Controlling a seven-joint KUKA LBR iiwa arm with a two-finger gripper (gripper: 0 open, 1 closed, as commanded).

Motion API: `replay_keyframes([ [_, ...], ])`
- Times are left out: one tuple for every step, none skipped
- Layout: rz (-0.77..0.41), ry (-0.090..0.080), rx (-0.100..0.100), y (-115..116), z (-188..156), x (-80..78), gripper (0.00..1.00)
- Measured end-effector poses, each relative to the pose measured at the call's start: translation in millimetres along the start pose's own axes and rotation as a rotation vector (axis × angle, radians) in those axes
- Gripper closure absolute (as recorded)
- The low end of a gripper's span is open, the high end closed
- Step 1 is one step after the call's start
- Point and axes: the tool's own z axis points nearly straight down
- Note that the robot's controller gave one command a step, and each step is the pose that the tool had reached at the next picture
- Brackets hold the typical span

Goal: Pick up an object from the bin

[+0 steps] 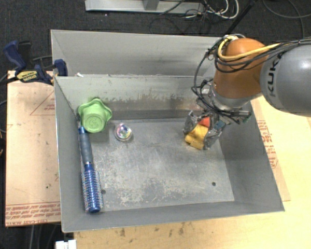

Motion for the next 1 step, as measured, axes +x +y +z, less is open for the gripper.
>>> replay_keyframes([
  [-0.174,-0.003,0.009,5.2,-165.8,-5.6,1.0],
])
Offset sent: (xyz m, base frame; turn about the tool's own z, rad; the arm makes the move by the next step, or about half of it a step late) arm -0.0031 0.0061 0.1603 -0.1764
